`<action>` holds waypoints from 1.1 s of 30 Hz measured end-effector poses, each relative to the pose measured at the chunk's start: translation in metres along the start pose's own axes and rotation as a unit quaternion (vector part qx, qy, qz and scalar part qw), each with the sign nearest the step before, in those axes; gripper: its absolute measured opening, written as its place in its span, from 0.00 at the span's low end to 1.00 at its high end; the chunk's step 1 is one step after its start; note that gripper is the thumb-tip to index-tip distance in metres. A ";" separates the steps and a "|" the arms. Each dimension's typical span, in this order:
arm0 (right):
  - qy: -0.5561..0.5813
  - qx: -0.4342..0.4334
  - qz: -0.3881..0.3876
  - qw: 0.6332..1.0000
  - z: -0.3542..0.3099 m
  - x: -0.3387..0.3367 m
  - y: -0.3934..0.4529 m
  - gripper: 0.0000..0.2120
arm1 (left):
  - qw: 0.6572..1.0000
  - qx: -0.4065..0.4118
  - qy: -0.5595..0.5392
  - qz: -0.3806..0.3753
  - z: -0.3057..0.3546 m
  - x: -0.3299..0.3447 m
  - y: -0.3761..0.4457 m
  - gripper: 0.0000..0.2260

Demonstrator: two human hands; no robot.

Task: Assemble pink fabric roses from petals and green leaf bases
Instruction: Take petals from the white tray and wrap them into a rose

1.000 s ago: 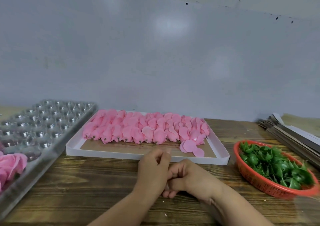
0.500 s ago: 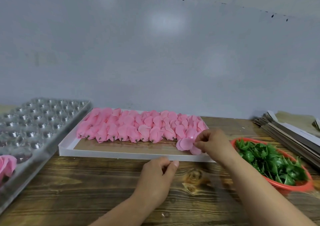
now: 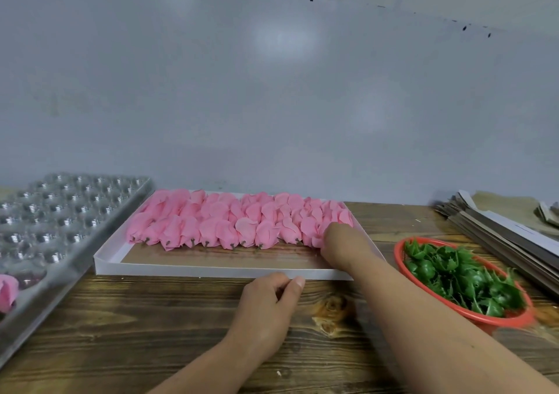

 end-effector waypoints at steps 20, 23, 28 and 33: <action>0.251 0.028 -0.019 0.967 0.044 -0.028 -0.011 0.12 | 1.000 0.013 0.003 -0.016 0.002 0.002 -0.001 0.18; 0.113 0.026 0.012 0.993 0.037 -0.033 -0.004 0.10 | 1.000 0.015 0.002 -0.016 0.001 0.003 -0.001 0.18; -0.019 0.039 -0.011 0.999 0.024 -0.034 0.007 0.25 | 1.000 0.016 0.000 -0.019 -0.001 0.004 0.000 0.18; 0.114 -0.003 -0.021 0.993 0.011 -0.030 0.016 0.13 | 1.000 0.016 -0.003 -0.017 -0.001 0.004 0.000 0.18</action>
Point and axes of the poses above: each hand's wrist, its own y-axis towards the middle knuckle, its own x-axis out of the palm, z = x × y, the point moved 7 cm from there along y, towards the middle knuckle, and after that the axes turned 7 degrees about x, right-handed, at the moved point
